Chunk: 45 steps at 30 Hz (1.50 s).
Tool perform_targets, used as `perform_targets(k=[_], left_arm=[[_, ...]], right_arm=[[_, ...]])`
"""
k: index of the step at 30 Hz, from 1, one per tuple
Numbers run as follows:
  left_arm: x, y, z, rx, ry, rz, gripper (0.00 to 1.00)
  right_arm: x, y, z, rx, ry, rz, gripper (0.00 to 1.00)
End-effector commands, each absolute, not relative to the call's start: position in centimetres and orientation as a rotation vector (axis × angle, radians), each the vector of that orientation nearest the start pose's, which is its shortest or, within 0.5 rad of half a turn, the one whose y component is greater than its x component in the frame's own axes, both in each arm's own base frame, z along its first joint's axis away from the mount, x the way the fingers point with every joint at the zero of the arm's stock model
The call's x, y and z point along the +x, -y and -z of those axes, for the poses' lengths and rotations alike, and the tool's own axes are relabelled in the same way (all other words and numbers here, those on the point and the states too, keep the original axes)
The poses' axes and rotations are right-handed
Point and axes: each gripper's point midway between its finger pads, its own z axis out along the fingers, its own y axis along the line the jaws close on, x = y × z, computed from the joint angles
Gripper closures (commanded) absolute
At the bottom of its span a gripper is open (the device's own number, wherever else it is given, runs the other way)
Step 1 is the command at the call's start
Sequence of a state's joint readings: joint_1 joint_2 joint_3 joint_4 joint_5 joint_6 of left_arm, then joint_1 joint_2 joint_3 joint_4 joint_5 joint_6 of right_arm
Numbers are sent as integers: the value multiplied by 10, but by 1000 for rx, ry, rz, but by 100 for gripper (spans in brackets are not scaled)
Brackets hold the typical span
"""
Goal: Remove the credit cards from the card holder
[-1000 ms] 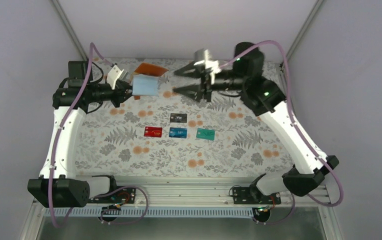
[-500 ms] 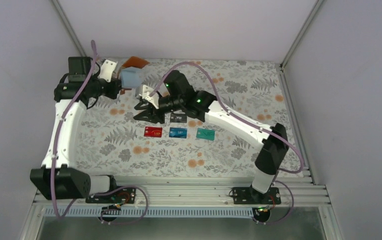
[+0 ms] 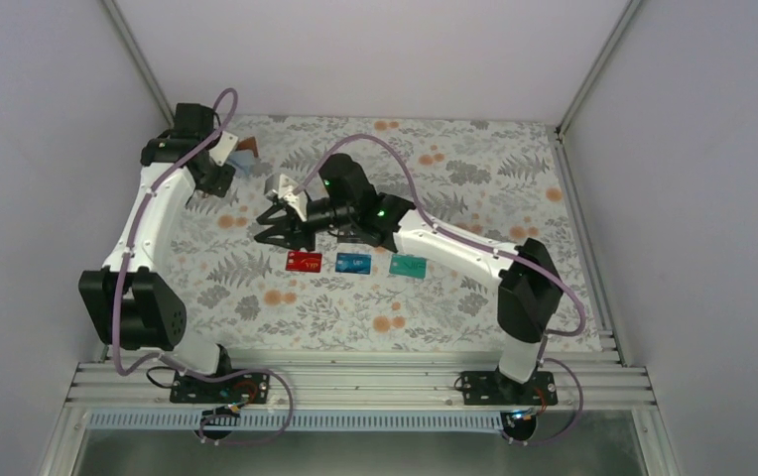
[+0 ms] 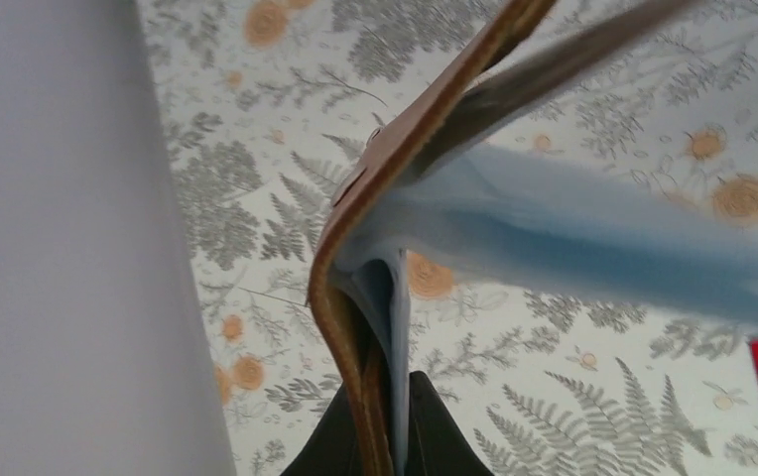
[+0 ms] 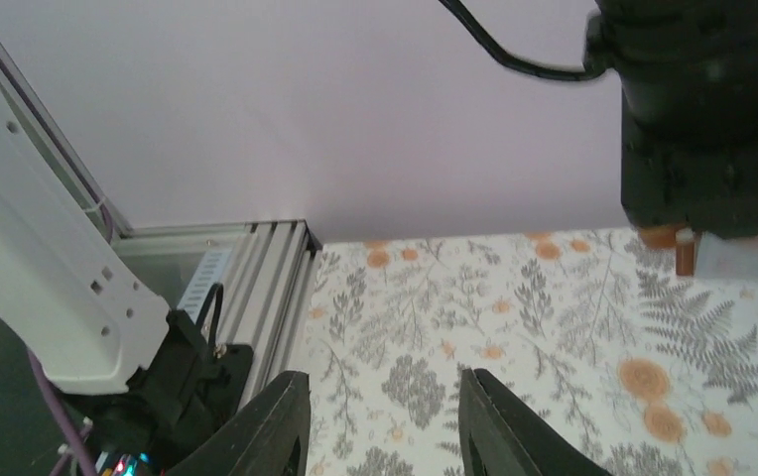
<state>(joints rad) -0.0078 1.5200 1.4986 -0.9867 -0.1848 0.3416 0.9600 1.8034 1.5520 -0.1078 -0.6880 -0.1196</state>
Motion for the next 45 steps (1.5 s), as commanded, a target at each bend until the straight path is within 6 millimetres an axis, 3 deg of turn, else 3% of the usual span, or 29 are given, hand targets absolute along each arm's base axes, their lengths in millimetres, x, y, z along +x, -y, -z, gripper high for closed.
perform_targets(k=[1, 4, 6, 12, 16, 19, 22, 26, 30, 38, 41, 44, 45], left_arm=[[373, -10, -221, 458, -2646, -240, 98], [368, 40, -243, 529, -2578, 143, 97], [362, 63, -258, 566, -2518, 313, 98], [333, 84, -268, 643, -2468, 476, 98], [322, 98, -280, 683, -2409, 586, 98], [319, 103, -290, 716, -2370, 614, 98], [312, 108, -294, 770, -2335, 646, 98], [304, 112, -291, 830, -2290, 651, 98], [296, 118, -288, 890, -2260, 684, 98], [254, 148, -329, 1130, -1951, 778, 98], [241, 155, -331, 1176, -1910, 838, 98], [241, 156, -327, 1178, -1924, 841, 98], [245, 154, -325, 1159, -1947, 829, 98]], right_arm=[[200, -518, -305, -1401, -1328, -1276, 60], [196, -531, -299, -1400, -1273, -1270, 61], [211, -536, -294, -1363, -1292, -1223, 63], [263, -526, -292, -1257, -1372, -1133, 66], [318, -520, -288, -1111, -1514, -975, 67], [348, -502, -289, -995, -1589, -909, 68], [360, -479, -295, -947, -1593, -884, 67], [358, -457, -309, -1001, -1558, -862, 66], [339, -442, -326, -1118, -1487, -864, 64], [266, -435, -325, -1528, -1344, -1041, 67], [262, -428, -333, -1518, -1373, -1016, 66], [269, -415, -360, -1414, -1396, -965, 65], [271, -406, -377, -1362, -1393, -931, 65]])
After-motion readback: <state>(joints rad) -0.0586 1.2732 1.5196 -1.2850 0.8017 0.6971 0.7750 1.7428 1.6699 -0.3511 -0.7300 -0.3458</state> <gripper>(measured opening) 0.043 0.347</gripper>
